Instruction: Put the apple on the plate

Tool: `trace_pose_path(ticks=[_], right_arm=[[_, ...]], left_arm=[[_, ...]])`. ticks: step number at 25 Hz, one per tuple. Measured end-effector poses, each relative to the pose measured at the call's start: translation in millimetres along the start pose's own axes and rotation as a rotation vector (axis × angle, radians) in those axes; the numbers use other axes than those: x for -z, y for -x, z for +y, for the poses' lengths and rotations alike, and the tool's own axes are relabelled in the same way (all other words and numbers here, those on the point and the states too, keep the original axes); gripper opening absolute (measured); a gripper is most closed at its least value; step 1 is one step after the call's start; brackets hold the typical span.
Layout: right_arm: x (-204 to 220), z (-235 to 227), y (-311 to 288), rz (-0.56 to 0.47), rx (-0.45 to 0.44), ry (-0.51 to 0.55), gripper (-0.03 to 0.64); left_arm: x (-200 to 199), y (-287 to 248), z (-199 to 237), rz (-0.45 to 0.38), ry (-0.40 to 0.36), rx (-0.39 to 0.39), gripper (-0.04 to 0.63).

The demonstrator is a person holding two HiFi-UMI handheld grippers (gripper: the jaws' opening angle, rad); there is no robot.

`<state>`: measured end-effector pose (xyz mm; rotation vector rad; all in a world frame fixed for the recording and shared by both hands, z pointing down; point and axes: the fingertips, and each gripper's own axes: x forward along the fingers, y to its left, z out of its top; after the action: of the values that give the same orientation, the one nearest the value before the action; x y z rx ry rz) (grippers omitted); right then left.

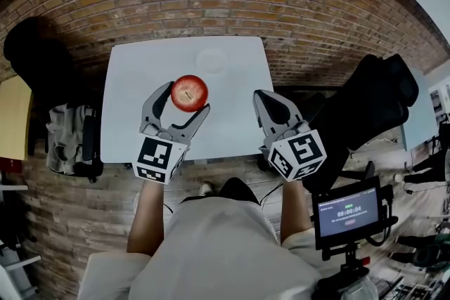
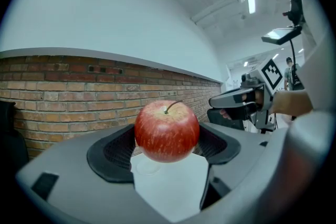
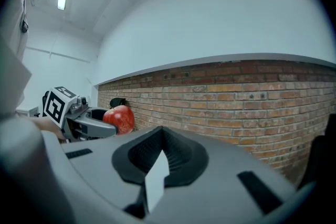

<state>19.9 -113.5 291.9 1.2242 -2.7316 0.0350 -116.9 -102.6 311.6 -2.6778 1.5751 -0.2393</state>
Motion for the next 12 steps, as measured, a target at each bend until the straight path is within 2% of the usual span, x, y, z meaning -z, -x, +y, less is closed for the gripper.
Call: trace_pose_path(ticks=[12], right_arm=[[8.6,-16.3,-31.9,0.012,-0.021,-0.020,0.002]], left_arm=[[12.6,-25.0,19.6,0.022,0.015,-0.016,0.381]])
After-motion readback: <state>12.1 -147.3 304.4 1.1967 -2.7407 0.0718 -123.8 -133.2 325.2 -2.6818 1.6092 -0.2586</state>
